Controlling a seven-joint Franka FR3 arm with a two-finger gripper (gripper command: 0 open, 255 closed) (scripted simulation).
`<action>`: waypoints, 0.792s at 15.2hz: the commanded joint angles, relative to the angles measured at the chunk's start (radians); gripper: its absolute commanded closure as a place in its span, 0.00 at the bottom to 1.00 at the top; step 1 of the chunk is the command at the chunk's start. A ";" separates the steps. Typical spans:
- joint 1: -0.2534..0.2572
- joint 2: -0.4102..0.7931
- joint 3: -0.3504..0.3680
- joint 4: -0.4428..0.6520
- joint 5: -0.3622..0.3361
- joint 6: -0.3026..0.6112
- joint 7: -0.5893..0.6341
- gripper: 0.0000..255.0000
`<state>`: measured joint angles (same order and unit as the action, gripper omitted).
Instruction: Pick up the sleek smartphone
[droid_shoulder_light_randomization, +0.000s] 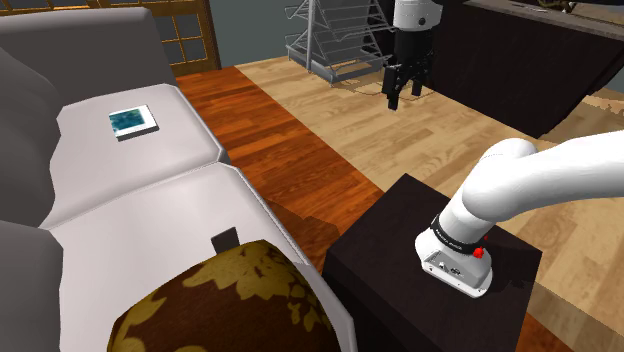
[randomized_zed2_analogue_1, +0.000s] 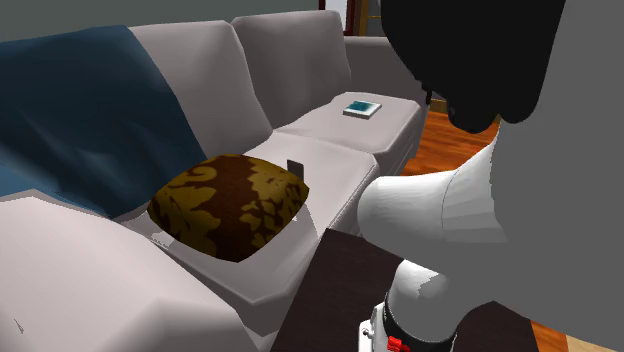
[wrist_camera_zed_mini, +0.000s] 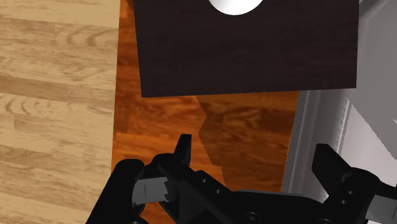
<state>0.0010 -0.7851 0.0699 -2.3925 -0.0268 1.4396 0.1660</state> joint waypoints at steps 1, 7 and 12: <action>0.000 0.000 0.000 0.000 0.000 0.000 0.000 0.00; 0.043 0.090 0.085 -0.063 0.076 0.175 0.076 0.00; 0.074 0.200 0.158 -0.081 0.124 0.325 0.135 0.00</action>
<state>0.0672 -0.6073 0.2106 -2.4684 0.0857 1.7310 0.2854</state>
